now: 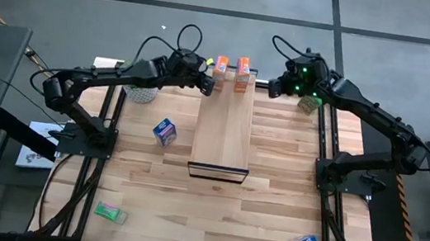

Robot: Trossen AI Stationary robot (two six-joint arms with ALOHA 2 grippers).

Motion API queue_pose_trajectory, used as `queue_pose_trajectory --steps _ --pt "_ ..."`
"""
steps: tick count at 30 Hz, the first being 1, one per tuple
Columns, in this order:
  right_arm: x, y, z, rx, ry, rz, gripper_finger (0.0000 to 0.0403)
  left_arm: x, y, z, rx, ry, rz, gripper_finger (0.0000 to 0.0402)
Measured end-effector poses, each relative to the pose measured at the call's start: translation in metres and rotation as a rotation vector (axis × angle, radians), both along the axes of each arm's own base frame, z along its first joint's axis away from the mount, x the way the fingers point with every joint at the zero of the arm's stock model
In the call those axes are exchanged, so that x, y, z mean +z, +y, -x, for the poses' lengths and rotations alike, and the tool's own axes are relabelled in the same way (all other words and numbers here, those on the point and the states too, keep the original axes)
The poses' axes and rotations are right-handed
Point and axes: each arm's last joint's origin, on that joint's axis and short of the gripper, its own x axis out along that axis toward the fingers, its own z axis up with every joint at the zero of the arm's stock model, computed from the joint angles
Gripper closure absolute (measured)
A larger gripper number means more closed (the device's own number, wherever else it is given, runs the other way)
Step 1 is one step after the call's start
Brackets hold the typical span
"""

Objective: Stack cereal on shelf
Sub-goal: Put the orange cereal box on the shelf aligned with the other orange cereal box

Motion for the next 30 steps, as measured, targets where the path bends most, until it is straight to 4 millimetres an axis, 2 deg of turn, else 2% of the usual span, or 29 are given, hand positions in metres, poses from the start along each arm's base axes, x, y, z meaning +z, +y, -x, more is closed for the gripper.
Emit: queue_pose_trajectory --steps 7,13,24,30 --pt "0.0 0.0 -0.001 0.038 0.002 0.013 0.0403 0.001 -0.001 -0.001 0.008 -0.011 -0.001 0.0401" --pt "-0.004 -0.007 -0.016 0.083 -0.048 0.03 0.0403 0.001 0.005 0.002 0.031 -0.005 -0.02 0.0401" --pt "-0.045 -0.046 -0.045 0.105 -0.067 -0.07 0.0403 0.001 0.01 0.005 -0.056 0.074 -0.124 0.0401" --pt "-0.054 -0.055 -0.056 0.134 -0.111 -0.08 0.0403 -0.001 0.01 0.003 -0.123 0.117 -0.176 0.0401"
